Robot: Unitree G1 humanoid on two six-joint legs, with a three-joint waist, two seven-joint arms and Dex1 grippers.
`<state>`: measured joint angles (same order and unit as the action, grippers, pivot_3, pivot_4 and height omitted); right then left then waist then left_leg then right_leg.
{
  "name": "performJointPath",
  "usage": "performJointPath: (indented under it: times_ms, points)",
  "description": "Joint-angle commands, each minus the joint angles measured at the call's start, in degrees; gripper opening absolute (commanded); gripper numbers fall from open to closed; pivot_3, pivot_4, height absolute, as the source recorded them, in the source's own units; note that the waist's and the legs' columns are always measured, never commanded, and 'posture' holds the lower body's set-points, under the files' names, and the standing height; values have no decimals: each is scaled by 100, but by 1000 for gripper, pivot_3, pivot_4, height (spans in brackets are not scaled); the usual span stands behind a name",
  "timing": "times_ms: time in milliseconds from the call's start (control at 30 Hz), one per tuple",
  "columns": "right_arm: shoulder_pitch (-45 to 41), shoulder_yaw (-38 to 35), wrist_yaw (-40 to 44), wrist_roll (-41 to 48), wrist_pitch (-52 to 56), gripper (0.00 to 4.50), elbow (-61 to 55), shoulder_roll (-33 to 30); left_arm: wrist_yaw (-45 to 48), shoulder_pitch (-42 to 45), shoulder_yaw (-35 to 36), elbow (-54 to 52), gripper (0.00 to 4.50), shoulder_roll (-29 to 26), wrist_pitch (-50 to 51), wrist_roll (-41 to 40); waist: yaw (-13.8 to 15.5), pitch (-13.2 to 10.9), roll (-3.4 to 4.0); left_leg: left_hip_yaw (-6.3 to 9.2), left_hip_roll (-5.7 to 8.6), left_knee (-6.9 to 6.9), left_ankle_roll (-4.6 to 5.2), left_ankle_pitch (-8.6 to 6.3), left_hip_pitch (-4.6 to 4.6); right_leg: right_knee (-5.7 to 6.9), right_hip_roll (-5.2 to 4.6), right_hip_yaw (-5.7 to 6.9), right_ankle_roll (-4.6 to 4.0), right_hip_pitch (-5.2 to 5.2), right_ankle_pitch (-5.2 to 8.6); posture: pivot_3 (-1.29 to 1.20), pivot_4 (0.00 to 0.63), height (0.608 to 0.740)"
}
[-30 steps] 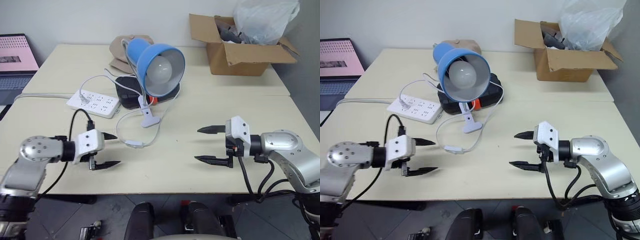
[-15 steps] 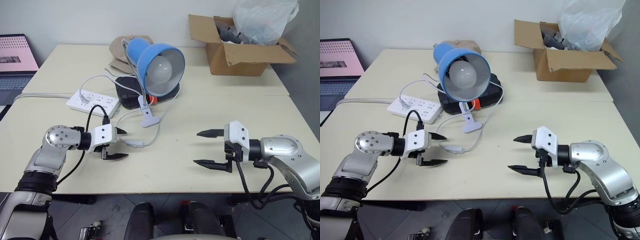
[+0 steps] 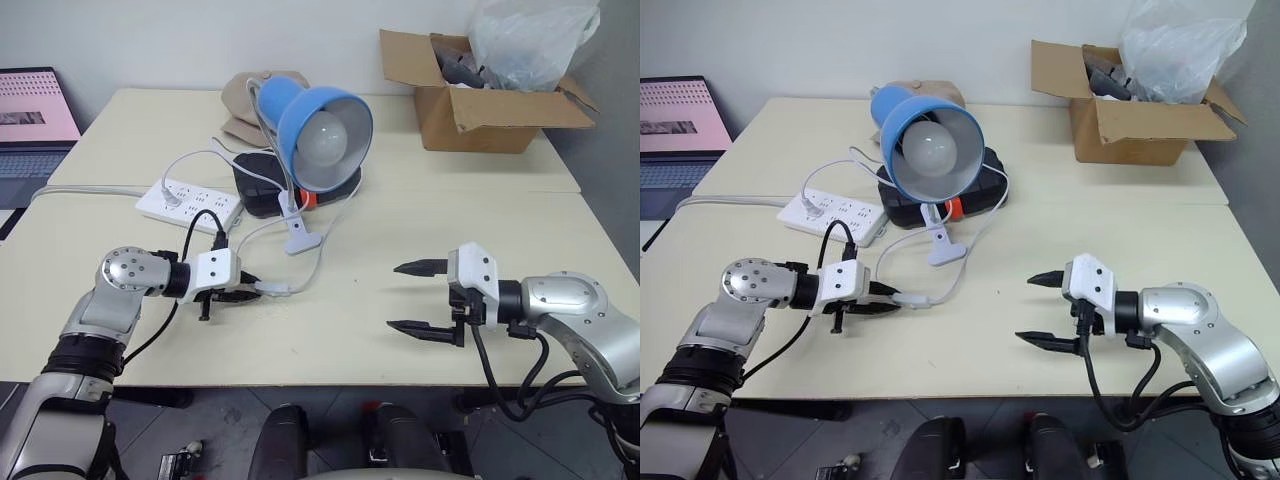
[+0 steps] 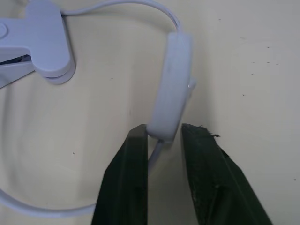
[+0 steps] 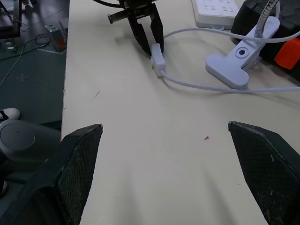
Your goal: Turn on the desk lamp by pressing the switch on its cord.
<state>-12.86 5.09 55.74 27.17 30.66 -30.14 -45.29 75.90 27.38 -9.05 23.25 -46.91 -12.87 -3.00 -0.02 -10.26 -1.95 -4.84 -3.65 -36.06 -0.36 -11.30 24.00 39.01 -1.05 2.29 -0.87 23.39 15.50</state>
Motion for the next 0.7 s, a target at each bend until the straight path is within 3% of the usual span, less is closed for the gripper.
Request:
performJointPath:
  times_ms: [33,467,700]
  points:
    - [-19,-232,-49,78,-9,4500,-189,-59,135,-12,-60,-456,377,82,123,-155,0,0,0,0,0,0,0,0,0,0,0,0,0,0,0,0,150,740]
    - [-18,-579,-363,280,370,4500,-593,-156,287,580,-598,-1793,377,663,1763,-209,1,1,-2,5,3,-5,1,1,0,0,3,-1,5,-6,-3,0,150,740]
    - [-860,173,-801,79,955,4500,-282,239,-85,927,-803,-2075,377,1032,2482,-76,-30,1,-2,8,-1,-5,1,1,-5,2,13,-5,6,-7,-4,0,150,740]
